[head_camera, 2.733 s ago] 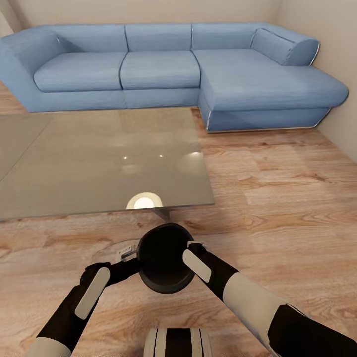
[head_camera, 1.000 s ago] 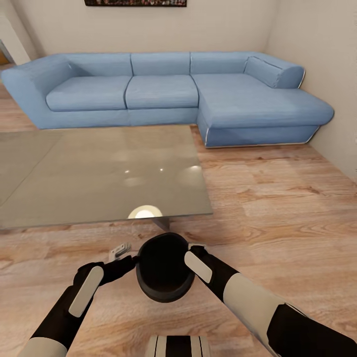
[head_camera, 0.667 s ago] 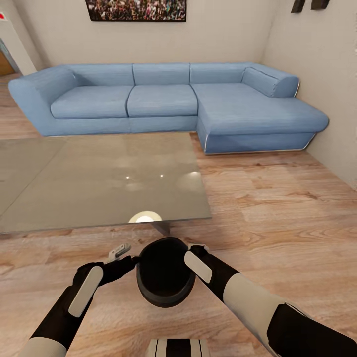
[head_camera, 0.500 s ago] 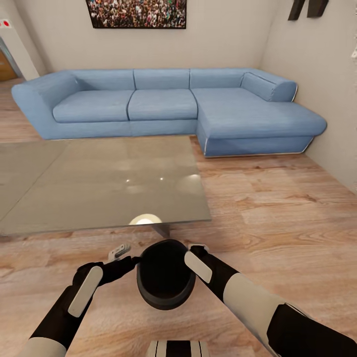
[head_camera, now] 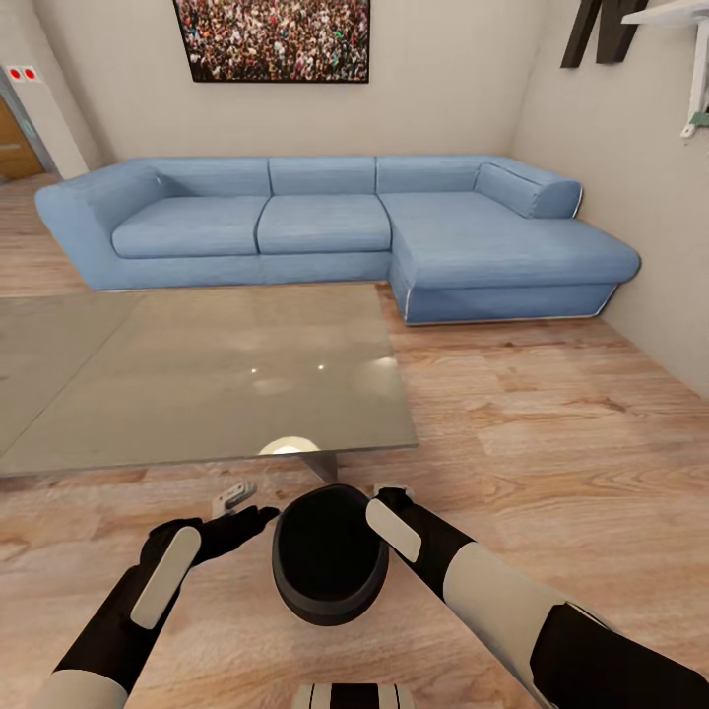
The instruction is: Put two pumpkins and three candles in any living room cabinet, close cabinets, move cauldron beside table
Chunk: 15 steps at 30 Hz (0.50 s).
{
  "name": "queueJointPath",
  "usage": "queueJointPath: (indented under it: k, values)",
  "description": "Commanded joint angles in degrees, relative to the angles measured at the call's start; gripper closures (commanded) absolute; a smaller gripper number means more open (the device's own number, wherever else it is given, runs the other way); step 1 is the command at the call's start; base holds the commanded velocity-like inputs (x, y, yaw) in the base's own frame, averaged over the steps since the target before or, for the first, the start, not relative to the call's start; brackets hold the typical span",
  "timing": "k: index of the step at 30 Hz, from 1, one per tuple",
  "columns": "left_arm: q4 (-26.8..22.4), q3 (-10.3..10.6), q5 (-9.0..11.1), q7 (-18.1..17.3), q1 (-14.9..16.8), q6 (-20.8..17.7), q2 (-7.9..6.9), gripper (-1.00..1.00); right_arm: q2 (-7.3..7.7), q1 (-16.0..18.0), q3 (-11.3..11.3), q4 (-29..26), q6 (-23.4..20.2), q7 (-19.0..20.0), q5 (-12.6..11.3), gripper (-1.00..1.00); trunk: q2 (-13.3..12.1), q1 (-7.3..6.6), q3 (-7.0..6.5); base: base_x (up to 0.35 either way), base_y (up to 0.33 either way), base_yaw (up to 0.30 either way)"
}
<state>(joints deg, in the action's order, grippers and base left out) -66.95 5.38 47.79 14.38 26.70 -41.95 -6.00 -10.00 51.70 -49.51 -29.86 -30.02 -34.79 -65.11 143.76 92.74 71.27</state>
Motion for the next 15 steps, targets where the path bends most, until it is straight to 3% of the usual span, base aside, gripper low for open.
queueJointPath:
  k: [1,11,15]
  values:
    - [-0.1,0.1,0.7,0.6,0.0,-0.1,-0.16,-1.0,0.0,0.1,-0.2,0.0,-0.1,-0.4,-0.3,-1.0,0.0,-0.01,0.05,-0.007,0.0,0.0]
    - [-0.3,0.2,0.6,0.6,0.0,-0.1,-0.28,-1.0,0.0,0.1,-0.2,0.0,-0.1,-0.4,-0.3,-1.0,0.0,-0.01,0.05,-0.168,0.026,0.0]
    - [-0.3,0.2,0.6,0.9,0.0,0.0,-0.17,-1.0,0.0,0.1,-0.2,0.0,-0.1,-0.4,-0.3,-1.0,0.0,-0.01,0.05,-0.052,0.005,0.0]
